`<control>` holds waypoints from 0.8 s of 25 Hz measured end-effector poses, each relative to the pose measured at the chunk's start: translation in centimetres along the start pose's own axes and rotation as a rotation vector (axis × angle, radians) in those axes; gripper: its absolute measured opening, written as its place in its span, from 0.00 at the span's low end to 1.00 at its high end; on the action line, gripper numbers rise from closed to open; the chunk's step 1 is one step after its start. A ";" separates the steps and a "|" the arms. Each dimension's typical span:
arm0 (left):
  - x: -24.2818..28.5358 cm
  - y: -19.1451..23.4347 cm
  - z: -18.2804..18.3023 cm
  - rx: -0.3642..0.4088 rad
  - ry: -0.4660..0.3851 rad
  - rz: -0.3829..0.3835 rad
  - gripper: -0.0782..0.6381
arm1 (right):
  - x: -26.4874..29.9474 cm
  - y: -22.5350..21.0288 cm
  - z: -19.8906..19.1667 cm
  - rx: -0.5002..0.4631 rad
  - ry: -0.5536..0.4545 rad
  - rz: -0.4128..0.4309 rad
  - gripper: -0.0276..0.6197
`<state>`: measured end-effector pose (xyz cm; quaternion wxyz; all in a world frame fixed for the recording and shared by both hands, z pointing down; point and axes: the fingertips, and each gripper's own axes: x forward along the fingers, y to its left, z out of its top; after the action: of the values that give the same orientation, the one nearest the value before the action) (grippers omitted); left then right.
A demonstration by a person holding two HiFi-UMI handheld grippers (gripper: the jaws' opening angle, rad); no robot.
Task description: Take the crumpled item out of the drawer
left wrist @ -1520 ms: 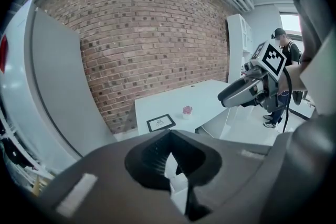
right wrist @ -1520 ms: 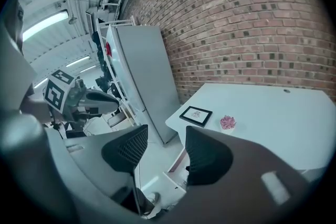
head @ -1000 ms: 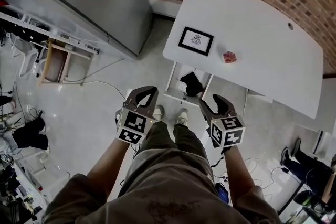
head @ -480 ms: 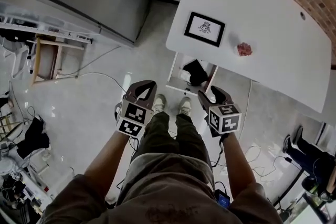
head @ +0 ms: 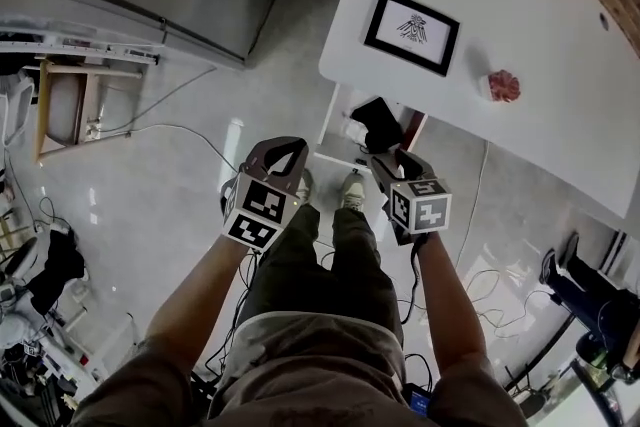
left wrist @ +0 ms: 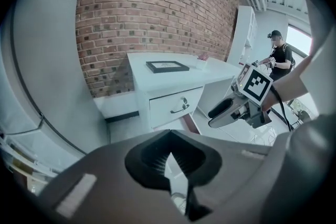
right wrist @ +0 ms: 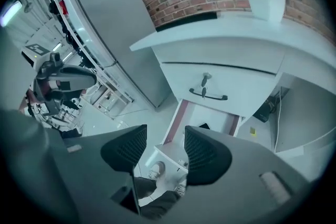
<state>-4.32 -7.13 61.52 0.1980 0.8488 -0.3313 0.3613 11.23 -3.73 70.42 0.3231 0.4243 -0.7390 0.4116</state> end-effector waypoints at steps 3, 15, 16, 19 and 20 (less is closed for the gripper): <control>2.3 0.3 -2.3 -0.010 0.007 -0.006 0.11 | 3.5 -0.9 -1.8 -0.010 0.036 -0.008 0.43; 12.0 2.3 -12.4 -0.071 0.063 -0.015 0.11 | 16.8 -5.3 -7.9 0.002 0.142 0.010 0.43; 12.7 2.2 -13.1 -0.070 0.075 -0.024 0.11 | 17.8 -5.8 -8.4 0.007 0.156 0.012 0.43; 14.4 1.9 -15.0 -0.061 0.100 -0.047 0.11 | 20.7 -7.1 -9.5 0.004 0.193 0.011 0.43; 14.9 2.0 -15.6 -0.062 0.104 -0.048 0.11 | 21.5 -7.4 -9.8 -0.001 0.202 0.007 0.43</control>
<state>-5.50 -5.83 83.08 0.2495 0.8302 -0.3109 0.3896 9.86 -5.08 95.12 0.3946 0.3778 -0.7045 0.4531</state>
